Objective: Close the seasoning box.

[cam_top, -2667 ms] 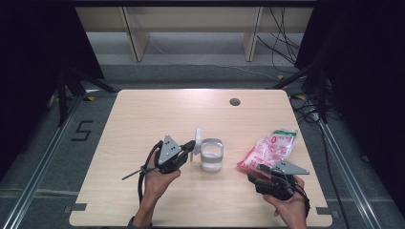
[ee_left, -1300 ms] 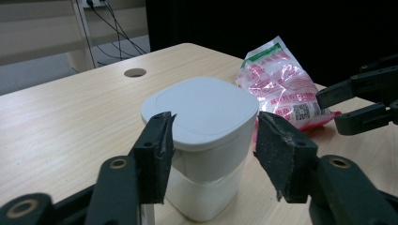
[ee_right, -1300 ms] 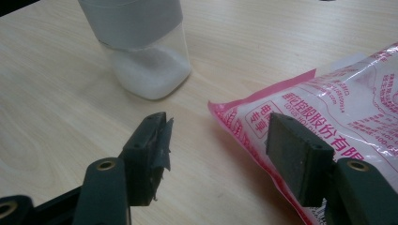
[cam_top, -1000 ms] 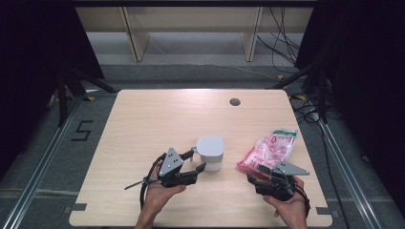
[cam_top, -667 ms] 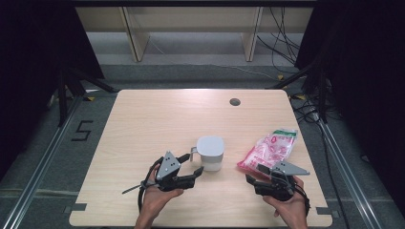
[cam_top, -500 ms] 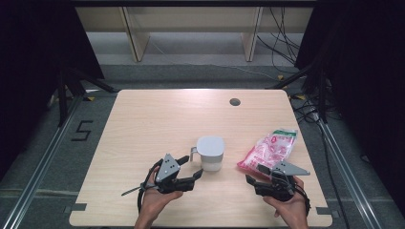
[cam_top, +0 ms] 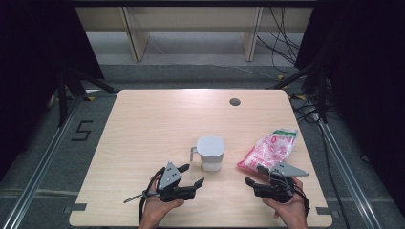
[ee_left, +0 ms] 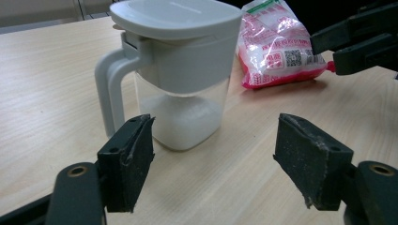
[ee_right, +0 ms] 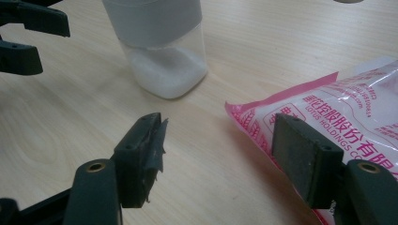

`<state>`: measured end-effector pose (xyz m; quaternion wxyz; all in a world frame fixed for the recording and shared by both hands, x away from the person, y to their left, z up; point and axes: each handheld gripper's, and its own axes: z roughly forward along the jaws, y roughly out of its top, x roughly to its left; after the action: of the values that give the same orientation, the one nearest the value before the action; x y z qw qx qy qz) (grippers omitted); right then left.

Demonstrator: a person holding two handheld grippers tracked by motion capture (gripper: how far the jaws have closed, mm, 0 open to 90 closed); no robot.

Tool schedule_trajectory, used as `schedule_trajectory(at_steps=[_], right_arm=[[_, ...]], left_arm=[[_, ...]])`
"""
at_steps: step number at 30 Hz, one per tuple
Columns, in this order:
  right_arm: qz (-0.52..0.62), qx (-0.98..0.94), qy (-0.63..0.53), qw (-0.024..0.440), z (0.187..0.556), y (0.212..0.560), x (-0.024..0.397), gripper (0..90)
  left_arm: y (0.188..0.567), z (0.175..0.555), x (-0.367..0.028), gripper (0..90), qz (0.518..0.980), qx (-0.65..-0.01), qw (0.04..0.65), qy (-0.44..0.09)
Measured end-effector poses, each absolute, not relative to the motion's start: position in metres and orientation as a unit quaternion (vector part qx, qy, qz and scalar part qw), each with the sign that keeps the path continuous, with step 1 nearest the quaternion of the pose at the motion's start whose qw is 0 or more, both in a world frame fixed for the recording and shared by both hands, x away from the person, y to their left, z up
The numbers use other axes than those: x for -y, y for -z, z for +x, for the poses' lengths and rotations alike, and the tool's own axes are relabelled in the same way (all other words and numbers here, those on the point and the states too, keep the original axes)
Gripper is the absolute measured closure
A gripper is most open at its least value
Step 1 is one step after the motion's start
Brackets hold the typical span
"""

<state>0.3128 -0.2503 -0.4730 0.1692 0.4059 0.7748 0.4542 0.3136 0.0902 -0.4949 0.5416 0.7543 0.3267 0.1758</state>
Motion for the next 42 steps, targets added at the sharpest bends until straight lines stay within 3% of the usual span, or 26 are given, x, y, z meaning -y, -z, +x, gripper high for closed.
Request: schedule_trajectory(at_steps=[13,20,36,42], right_arm=[[0.414,-0.775,-0.452,0.154,0.308,0.474,0.245,34.5],[0.407,-0.785,-0.446,0.137,0.305,0.478,0.243,28.4],[0.398,-0.807,-0.422,0.107,0.292,0.486,0.235,24.4],[0.391,-0.819,-0.405,0.114,0.289,0.488,0.236,24.7]], left_arm=[[0.505,0.302,-0.084,26.4,0.753,-0.33,0.543,-0.172],[0.51,0.296,-0.077,24.7,0.769,-0.313,0.532,-0.168],[0.516,0.288,-0.067,23.4,0.781,-0.304,0.518,-0.174],[0.515,0.287,-0.066,23.4,0.781,-0.3,0.52,-0.175]])
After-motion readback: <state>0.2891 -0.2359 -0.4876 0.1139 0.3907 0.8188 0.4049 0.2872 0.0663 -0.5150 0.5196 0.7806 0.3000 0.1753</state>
